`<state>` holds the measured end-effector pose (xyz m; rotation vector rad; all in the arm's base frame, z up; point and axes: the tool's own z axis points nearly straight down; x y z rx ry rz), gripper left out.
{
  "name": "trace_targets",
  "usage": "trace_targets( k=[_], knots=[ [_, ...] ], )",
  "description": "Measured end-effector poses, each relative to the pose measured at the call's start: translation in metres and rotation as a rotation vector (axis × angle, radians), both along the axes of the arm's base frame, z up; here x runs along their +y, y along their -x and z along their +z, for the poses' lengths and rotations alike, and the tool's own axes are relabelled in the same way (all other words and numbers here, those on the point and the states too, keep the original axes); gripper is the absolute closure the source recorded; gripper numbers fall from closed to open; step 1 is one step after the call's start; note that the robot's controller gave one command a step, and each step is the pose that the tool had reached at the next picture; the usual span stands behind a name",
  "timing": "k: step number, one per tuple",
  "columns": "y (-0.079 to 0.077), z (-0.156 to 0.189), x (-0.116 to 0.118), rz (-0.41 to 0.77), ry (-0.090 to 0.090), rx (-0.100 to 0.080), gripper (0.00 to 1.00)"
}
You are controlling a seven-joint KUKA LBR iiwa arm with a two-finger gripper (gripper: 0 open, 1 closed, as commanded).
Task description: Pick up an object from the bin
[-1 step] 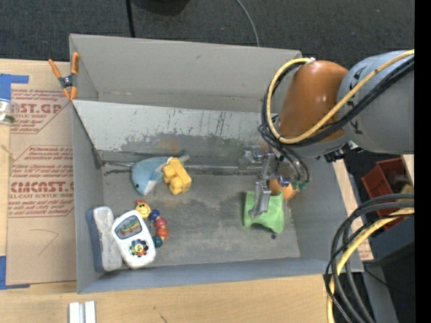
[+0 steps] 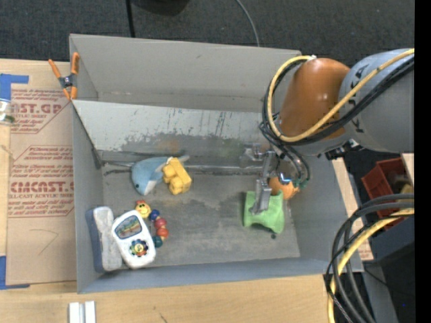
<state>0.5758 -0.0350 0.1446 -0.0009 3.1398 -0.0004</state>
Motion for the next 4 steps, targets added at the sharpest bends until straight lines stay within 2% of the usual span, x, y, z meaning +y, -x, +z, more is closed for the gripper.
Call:
trace_targets(
  k=[1,2,3,4],
  knots=[
    [0.038,-0.013,-0.032,-0.071,-0.001,0.003,0.0],
    [0.05,-0.004,-0.079,-0.001,0.0,0.0,0.0],
    [0.052,-0.008,-0.088,-0.144,0.001,0.0,0.0],
    [0.06,-0.069,-0.069,-0.221,-0.002,-0.004,0.0]
  ],
)
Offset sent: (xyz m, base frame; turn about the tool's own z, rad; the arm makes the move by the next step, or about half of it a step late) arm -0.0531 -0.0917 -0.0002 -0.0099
